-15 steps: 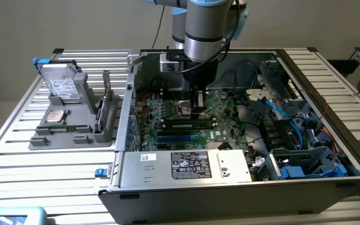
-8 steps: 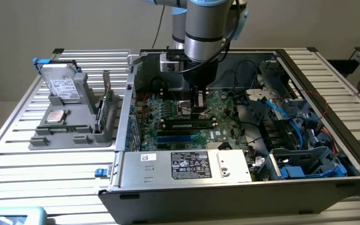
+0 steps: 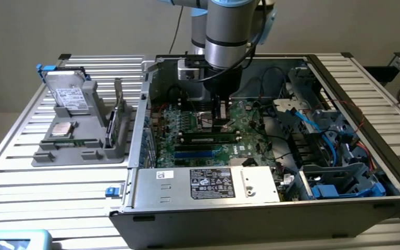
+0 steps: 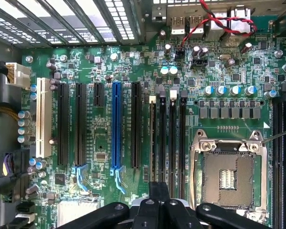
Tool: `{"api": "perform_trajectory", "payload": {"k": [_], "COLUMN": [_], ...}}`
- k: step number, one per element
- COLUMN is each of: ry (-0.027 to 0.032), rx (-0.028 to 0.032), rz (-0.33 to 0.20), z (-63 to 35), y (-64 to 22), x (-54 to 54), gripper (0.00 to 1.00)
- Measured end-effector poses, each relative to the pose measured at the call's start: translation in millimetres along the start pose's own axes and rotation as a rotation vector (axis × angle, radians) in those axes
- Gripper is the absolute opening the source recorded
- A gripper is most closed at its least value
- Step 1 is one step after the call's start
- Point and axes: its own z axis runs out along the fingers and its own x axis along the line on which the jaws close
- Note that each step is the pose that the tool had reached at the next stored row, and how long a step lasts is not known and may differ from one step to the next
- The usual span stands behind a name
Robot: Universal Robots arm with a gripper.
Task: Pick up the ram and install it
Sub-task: 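Press down the ram until it locks into place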
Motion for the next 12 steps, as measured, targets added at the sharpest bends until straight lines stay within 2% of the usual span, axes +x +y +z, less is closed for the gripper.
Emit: {"api": "perform_trajectory", "payload": {"k": [12], "ry": [-0.0037], "rx": [-0.0147], "rz": [0.165], "z": [0.1], "y": [0.0], "x": [0.0], "gripper": [0.11]}}
